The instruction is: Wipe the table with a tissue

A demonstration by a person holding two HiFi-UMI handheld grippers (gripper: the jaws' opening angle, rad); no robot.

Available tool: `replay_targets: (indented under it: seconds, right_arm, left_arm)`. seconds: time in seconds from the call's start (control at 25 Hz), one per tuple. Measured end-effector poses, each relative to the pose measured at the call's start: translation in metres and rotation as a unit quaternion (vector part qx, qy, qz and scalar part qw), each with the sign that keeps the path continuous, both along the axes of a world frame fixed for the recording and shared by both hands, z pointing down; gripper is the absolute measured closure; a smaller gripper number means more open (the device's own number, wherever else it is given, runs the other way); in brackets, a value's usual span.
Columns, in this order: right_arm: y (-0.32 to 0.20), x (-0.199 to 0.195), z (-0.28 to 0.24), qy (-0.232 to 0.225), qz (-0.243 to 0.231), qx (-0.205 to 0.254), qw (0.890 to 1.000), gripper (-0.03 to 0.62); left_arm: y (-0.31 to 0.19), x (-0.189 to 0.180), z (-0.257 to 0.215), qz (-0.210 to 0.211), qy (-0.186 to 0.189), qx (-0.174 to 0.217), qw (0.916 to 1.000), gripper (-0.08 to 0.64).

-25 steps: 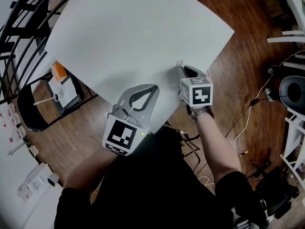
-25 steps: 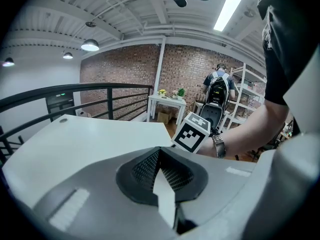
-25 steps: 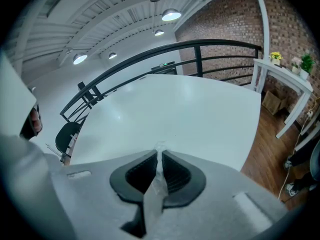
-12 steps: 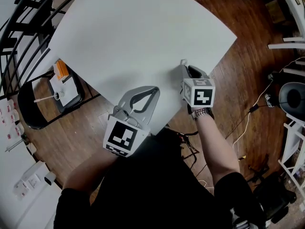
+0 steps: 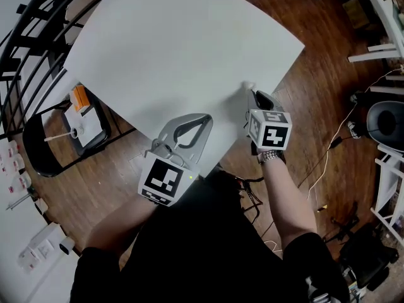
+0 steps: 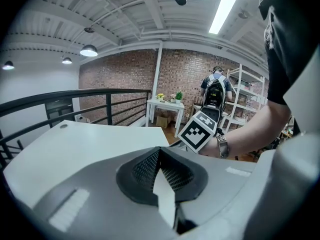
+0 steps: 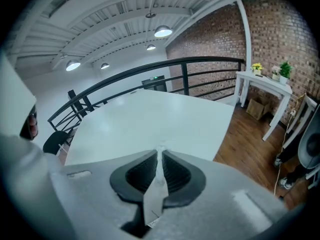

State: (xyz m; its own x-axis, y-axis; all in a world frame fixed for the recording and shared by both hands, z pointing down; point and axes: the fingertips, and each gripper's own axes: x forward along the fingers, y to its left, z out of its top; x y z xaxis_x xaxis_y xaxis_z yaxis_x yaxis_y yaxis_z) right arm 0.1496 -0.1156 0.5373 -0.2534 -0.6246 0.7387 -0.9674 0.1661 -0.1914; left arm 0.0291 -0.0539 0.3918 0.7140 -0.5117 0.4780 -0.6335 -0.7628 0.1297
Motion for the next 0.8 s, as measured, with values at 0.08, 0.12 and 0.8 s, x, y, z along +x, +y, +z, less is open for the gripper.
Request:
replay_targets:
  seconds: [0.08, 0.12, 0.8]
  right_arm:
    - [0.007, 0.007, -0.006, 0.001, 0.007, 0.004, 1.000, 0.575]
    - [0.010, 0.010, -0.008, 0.001, 0.010, 0.006, 1.000, 0.575]
    - [0.071, -0.007, -0.110, -0.002, 0.035, 0.100, 0.994, 0.575]
  left_arm:
    - [0.003, 0.005, -0.005, 0.005, 0.003, 0.005, 1.0000, 0.545]
    - [0.005, 0.007, -0.007, 0.008, 0.004, 0.008, 0.9999, 0.545]
    - [0.032, 0.000, -0.055, 0.049, 0.035, 0.070, 0.9957, 0.545]
